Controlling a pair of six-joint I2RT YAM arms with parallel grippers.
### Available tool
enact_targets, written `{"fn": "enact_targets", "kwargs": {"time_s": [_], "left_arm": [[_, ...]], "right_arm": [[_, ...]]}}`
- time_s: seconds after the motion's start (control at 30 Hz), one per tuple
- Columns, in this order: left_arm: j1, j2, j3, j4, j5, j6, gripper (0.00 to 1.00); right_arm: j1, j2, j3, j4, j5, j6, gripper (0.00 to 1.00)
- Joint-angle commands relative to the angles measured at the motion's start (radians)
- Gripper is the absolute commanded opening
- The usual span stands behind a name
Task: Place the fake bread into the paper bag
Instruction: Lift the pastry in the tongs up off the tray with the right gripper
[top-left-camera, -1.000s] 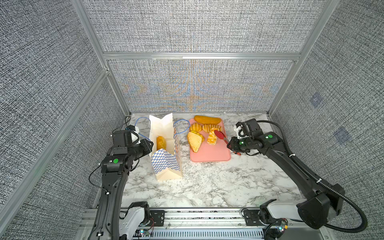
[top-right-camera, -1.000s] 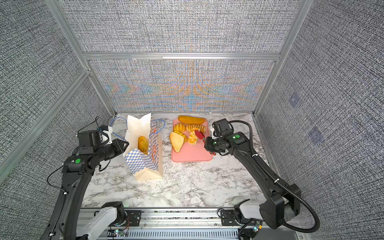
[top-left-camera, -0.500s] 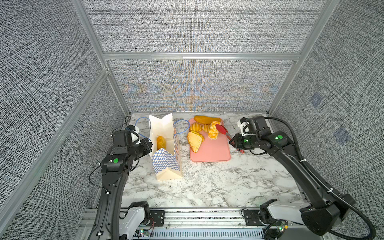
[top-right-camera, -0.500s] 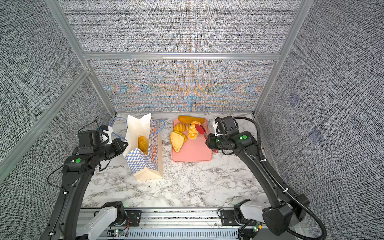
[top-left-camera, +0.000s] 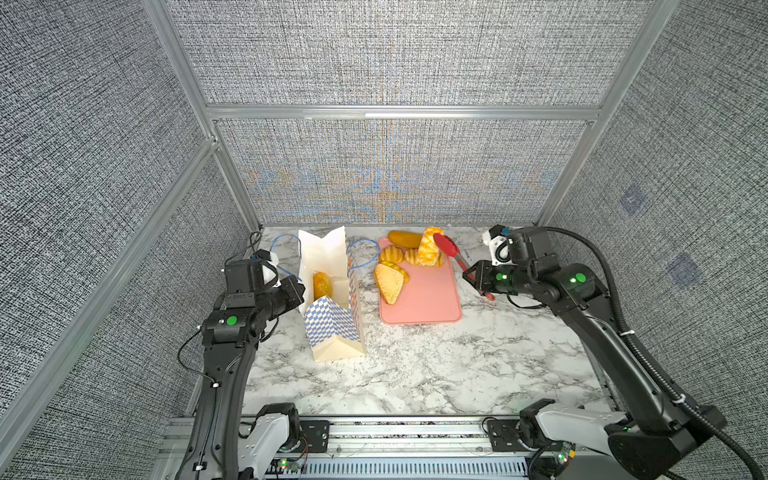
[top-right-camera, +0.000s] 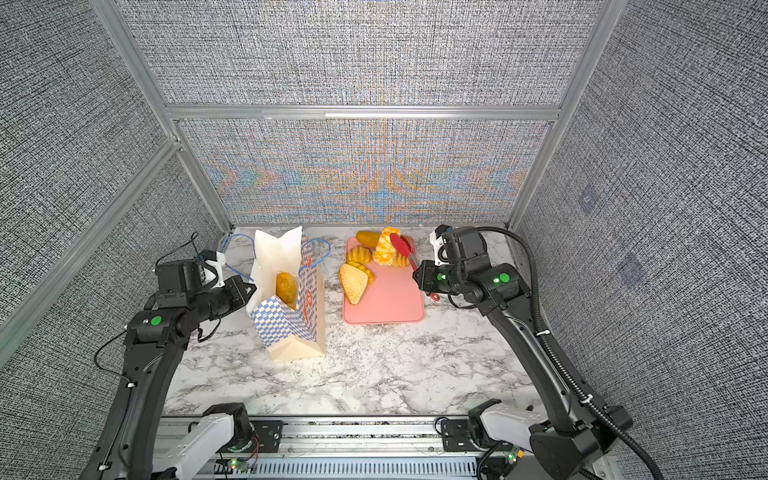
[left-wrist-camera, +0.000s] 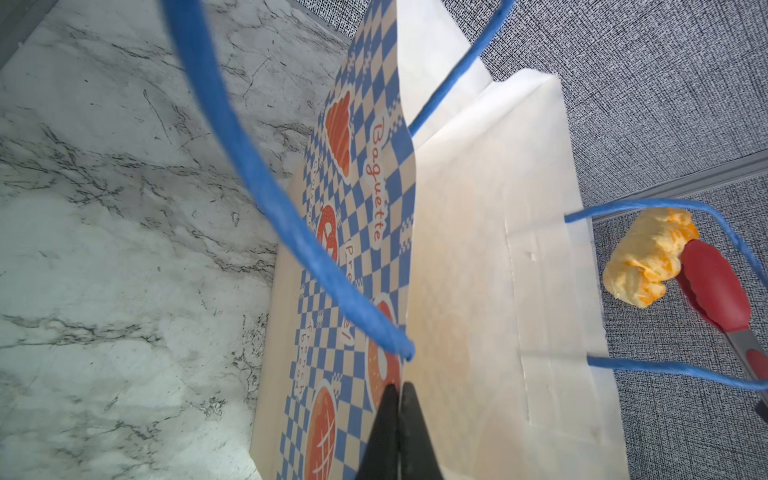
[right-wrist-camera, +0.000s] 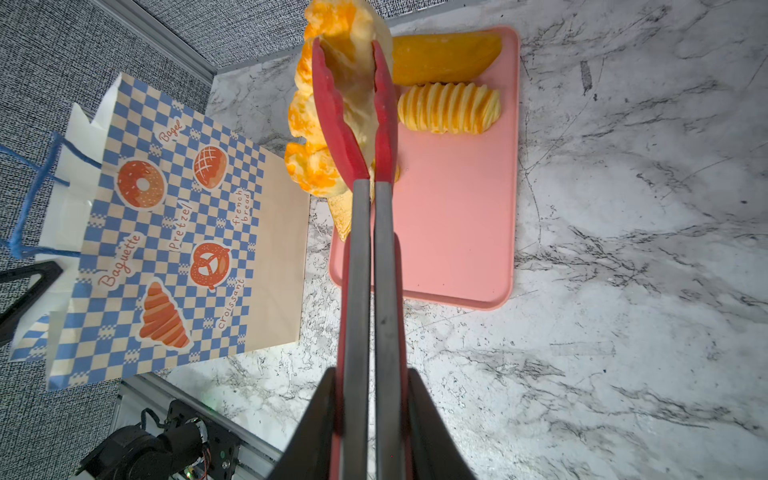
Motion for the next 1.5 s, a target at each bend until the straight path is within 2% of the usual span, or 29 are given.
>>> {"fn": "enact_targets", "kwargs": {"time_s": [0.0,0.9,1.17,1.47], "left_arm": [[0.000,0.001,0.011,0.009,0.008,0.001,0.00],[0.000,-0.004,0.005,0.011,0.007,-0.002,0.00],[0.001,-0.002,0.005,0.012,0.008,-0.002,0.00],[0.000,-0.004,0.002,0.013,0.008,-0.002,0.00]], "right_arm": [[0.000,-0.011,0.023,0.010,-0.013,-0.011,0.26],[0.037,0.021,0.226,0.037,-0.048,0.004,0.25],[0.081,0.048,0.272,0.051,-0.048,0.014,0.24],[0.176,0.101,0.334,0.065,-0.023,0.015,0.24]]}}
